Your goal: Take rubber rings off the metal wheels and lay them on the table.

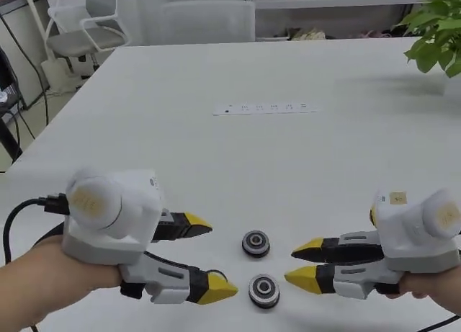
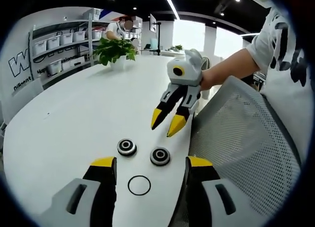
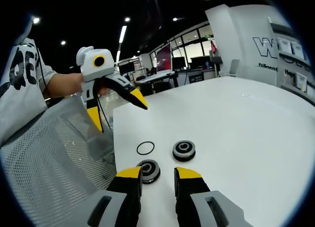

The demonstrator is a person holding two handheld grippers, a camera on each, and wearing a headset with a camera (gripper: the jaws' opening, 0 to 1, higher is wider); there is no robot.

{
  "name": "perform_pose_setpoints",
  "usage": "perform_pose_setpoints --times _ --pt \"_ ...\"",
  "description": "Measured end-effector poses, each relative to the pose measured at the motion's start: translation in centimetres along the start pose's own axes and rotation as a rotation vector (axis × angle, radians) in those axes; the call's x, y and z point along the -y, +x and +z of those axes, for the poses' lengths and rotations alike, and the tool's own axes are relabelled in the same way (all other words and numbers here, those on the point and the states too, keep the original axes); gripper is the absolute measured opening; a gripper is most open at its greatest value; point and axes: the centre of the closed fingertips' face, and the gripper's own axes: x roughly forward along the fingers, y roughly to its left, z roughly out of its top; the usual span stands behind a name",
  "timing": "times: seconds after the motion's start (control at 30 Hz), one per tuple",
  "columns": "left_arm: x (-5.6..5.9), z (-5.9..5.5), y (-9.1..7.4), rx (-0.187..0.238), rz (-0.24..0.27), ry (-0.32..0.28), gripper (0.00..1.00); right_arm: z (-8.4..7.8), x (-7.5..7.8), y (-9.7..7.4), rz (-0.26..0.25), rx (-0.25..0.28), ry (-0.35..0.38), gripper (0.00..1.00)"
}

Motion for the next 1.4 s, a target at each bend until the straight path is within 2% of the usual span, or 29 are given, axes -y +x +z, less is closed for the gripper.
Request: perform_pose_setpoints --times 0.3,0.7,1.03,1.4 --pt "0.4 -0.3 1.9 -0.03 -0.045 0.01 0.5 -1.2 -0.3 0.4 0.017 -0.032 -0.013 0.23" --pt "1.6 -1.5 4.0 -0.076 -0.108 0.004 0.46 -2.8 -0.6 1.1 0.033 -0.066 -0.017 0.23" --pt "2.2 -2.2 5.3 -0.103 -0.136 0.006 0.39 -3.8 -0.8 1.9 0.051 -0.078 -0.023 0.21" --pt "2.4 -2.6 6.3 -0.112 -0.151 -0.008 0.33 -3.8 -0.8 2.2 0.06 -0.083 -0.057 0.18"
